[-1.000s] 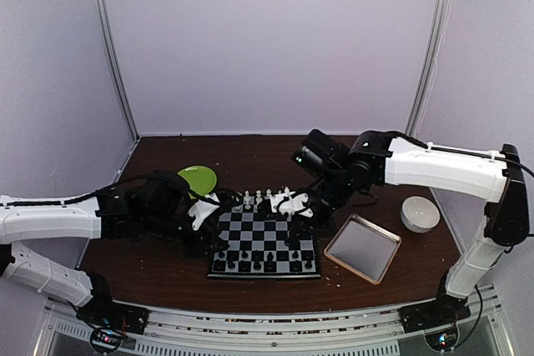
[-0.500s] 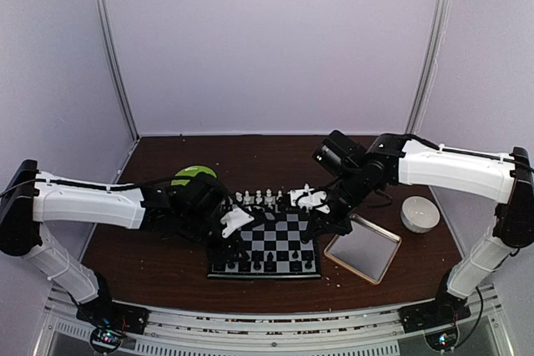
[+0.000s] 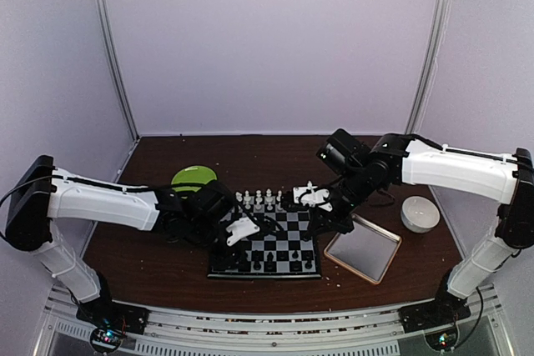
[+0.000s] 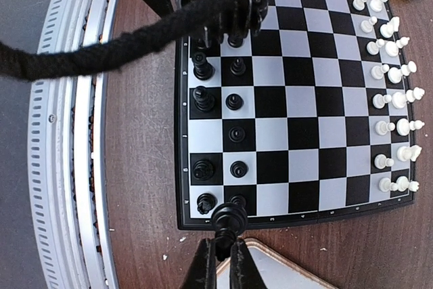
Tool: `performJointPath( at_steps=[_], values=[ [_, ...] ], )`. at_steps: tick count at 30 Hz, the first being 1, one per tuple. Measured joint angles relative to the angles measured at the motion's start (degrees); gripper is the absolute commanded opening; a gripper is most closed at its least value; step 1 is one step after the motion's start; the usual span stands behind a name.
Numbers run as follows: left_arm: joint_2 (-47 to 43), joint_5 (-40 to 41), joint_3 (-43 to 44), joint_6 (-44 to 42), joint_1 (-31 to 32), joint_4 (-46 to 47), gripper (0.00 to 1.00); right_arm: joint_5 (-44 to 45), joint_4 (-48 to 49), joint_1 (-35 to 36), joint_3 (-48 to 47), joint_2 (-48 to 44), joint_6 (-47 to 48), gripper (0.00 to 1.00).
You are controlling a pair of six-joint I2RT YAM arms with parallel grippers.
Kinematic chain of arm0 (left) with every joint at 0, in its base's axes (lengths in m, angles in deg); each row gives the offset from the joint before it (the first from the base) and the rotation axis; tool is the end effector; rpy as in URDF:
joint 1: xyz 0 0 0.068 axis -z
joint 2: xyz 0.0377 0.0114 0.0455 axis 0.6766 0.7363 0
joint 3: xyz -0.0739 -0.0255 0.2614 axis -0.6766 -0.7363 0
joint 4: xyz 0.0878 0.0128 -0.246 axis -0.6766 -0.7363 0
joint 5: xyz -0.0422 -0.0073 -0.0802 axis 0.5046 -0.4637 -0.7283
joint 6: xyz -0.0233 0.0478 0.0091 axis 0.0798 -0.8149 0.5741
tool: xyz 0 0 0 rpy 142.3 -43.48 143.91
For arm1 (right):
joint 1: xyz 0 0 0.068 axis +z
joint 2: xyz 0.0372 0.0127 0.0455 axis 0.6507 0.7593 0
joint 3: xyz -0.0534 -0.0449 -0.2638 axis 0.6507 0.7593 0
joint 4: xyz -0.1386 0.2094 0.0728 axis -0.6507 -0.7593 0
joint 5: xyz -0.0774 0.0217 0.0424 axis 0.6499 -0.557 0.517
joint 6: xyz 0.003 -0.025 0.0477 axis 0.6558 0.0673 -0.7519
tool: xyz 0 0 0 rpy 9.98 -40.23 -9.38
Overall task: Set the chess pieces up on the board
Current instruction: Pick up the bishop from f8.
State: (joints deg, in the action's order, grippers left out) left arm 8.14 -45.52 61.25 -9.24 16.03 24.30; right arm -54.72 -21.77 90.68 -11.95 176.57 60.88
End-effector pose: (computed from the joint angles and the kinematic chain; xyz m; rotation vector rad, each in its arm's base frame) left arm 0.1529 -0.2652 0.1811 1.4652 2.2714 -0.6029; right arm 0.1882 0.2493 0.2751 -1.9083 1.9072 0.7024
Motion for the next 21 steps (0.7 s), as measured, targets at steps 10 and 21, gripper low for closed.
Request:
performJointPath(
  at_steps=[10, 21],
  values=[
    [2.0, 0.0, 0.0, -1.2, 0.0, 0.0, 0.25, 0.0, 0.2, 0.0, 0.0, 0.0, 0.0, 0.02],
    [3.3, -0.5, 0.5, -2.5, 0.0, 0.0, 0.01, 0.0, 0.2, 0.0, 0.0, 0.2, 0.0, 0.02]
  ],
)
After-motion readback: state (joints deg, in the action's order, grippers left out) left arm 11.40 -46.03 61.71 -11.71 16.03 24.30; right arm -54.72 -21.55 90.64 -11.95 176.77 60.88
